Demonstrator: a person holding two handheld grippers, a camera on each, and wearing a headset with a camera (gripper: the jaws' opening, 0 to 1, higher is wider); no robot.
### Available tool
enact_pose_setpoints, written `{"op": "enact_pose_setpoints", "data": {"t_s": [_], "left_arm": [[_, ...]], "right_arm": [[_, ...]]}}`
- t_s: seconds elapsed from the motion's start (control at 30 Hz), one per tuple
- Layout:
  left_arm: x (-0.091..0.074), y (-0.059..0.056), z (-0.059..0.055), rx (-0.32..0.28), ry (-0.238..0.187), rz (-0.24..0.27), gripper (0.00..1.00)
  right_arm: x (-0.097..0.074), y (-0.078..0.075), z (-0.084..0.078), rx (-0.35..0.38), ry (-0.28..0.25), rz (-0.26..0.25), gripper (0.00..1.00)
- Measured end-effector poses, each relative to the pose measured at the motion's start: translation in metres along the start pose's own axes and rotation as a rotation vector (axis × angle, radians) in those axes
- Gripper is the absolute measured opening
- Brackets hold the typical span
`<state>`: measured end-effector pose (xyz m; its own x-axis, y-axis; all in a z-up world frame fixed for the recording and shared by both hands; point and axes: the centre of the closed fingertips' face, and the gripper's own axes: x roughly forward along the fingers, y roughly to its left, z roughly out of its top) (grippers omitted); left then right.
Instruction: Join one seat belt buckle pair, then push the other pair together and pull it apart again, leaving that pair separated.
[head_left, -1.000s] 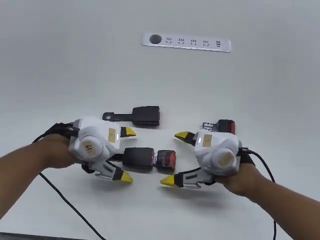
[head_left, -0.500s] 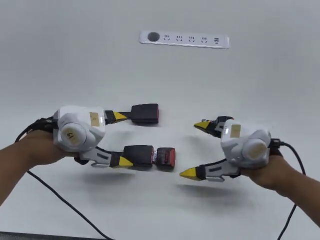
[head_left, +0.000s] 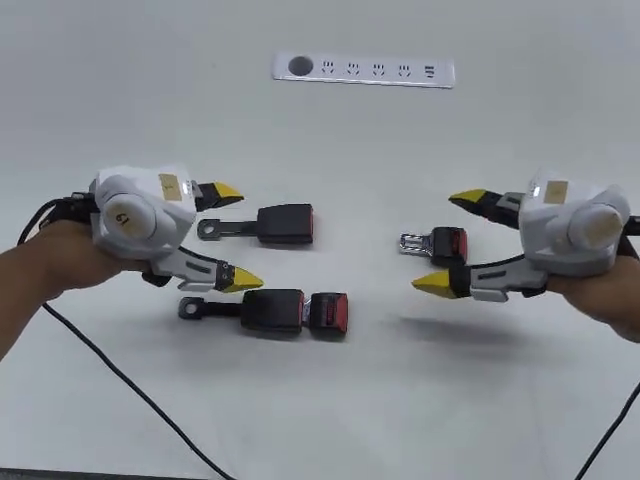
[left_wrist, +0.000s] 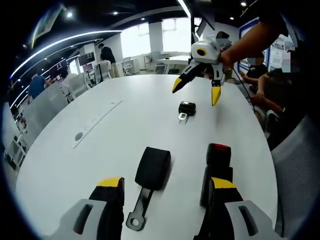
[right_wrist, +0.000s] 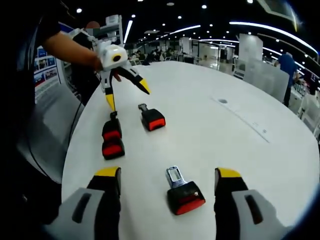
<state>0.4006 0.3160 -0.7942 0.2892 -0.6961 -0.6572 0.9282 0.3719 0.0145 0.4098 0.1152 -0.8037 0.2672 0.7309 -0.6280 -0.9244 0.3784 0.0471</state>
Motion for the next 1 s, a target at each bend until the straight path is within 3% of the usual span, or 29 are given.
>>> {"op": "enact_pose_setpoints", "data": {"t_s": [0.17, 0.33, 0.53, 0.83, 1.0], "left_arm": [[0.008, 0.011, 0.003, -0.018, -0.008, -0.004, 0.70], [0.024, 0.014, -0.003, 0.002, 0.030, -0.043, 0.67], [0.038, 0.021, -0.007, 0.001, 0.035, -0.066, 0.63], [0.053, 0.021, -0.020, -0.019, 0.067, -0.106, 0.59], [0.056, 0.021, -0.020, -0.008, 0.067, -0.119, 0.49]], "right_arm": [[0.001, -0.011, -0.010, 0.015, 0.017, 0.011, 0.78], [0.004, -0.010, -0.017, 0.034, 0.046, 0.037, 0.74], [0.008, -0.010, -0.026, 0.016, 0.086, 0.069, 0.68], [0.012, -0.012, -0.038, 0.023, 0.137, 0.112, 0.60], [0.012, -0.009, -0.043, -0.003, 0.160, 0.143, 0.55]]}}
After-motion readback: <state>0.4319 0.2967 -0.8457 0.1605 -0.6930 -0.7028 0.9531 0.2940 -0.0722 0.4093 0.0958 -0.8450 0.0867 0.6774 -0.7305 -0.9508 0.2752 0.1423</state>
